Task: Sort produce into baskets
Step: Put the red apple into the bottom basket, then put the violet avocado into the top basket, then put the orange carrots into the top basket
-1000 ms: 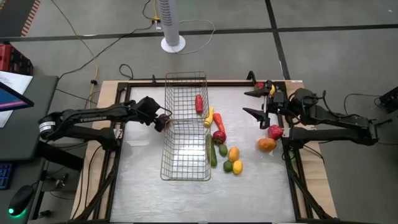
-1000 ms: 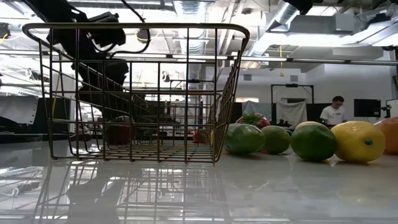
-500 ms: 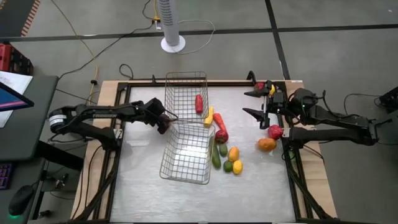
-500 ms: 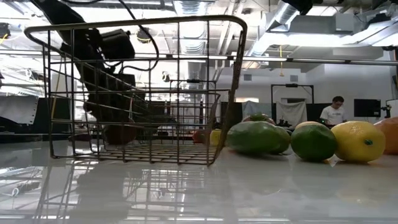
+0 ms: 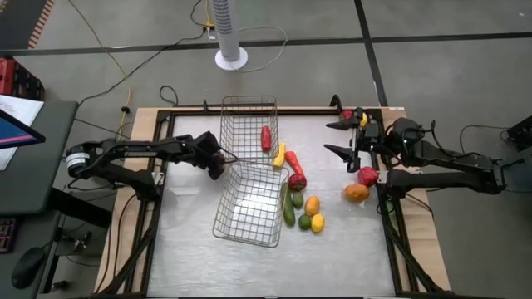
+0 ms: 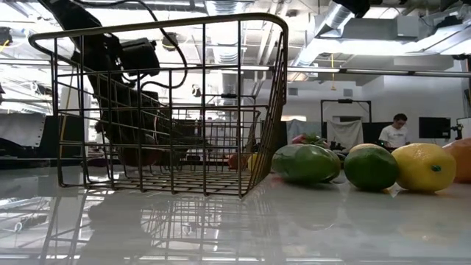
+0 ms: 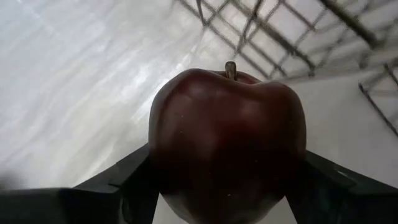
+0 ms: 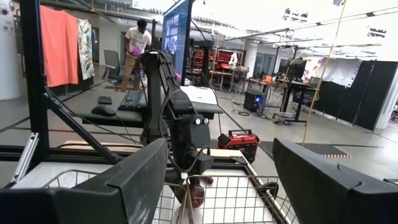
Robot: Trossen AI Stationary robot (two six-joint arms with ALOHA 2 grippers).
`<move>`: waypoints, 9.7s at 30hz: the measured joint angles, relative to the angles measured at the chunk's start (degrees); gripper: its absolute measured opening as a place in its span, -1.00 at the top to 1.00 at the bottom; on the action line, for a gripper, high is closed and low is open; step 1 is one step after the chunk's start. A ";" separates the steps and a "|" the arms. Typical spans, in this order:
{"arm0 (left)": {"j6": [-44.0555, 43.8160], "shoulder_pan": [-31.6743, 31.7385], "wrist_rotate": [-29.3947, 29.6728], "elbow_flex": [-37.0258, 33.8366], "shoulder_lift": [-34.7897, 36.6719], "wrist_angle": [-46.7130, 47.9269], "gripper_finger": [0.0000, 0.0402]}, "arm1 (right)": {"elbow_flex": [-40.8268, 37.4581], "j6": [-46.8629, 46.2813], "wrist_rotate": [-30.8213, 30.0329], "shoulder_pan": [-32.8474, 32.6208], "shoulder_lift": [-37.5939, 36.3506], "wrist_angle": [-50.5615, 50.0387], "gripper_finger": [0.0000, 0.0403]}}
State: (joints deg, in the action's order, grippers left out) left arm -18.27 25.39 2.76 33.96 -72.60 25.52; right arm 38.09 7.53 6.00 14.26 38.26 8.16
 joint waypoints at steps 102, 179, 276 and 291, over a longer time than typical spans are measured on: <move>17.16 22.96 10.98 18.53 -19.38 28.46 -0.20 | 1.92 0.46 0.22 0.00 5.73 5.50 -0.58; 2.02 -2.12 1.79 22.87 -1.81 4.08 -0.25 | 1.90 0.68 0.19 0.02 6.80 8.21 -0.58; 24.98 -17.62 23.47 -5.01 24.22 -40.87 -0.19 | 16.73 -12.18 -7.67 6.91 61.29 -26.36 -0.42; 18.89 -20.74 20.85 -4.99 39.42 -30.59 -0.19 | 17.02 -11.08 -7.74 7.67 60.08 -29.31 0.20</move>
State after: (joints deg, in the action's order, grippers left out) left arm 0.63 4.65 23.61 28.97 -33.18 -5.07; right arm 55.11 -3.55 -1.74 21.93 98.34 -21.14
